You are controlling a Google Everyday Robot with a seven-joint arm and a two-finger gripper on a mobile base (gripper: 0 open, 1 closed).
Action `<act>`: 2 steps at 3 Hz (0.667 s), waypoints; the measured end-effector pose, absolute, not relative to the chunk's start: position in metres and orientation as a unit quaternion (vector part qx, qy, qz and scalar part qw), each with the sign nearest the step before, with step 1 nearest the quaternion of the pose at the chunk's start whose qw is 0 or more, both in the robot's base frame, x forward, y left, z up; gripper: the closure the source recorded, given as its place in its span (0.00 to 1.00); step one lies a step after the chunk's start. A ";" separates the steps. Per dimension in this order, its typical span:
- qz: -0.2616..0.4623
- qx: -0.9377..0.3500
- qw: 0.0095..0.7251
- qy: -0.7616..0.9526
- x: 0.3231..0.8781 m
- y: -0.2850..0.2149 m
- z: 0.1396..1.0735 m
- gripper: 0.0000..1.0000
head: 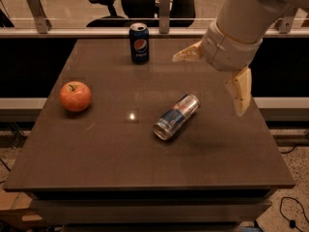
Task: Pick redbull can
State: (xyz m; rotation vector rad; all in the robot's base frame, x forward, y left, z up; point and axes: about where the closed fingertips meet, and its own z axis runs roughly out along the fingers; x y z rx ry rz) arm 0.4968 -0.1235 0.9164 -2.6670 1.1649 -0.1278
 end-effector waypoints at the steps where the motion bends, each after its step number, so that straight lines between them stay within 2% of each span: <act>1: -0.056 -0.908 0.106 0.400 0.501 -0.117 0.900 0.00; 2: -0.064 -0.908 0.094 0.402 0.503 -0.111 0.883 0.00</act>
Offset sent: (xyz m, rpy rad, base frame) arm 0.0086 0.0180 -0.0545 -0.0850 -0.0212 -0.0257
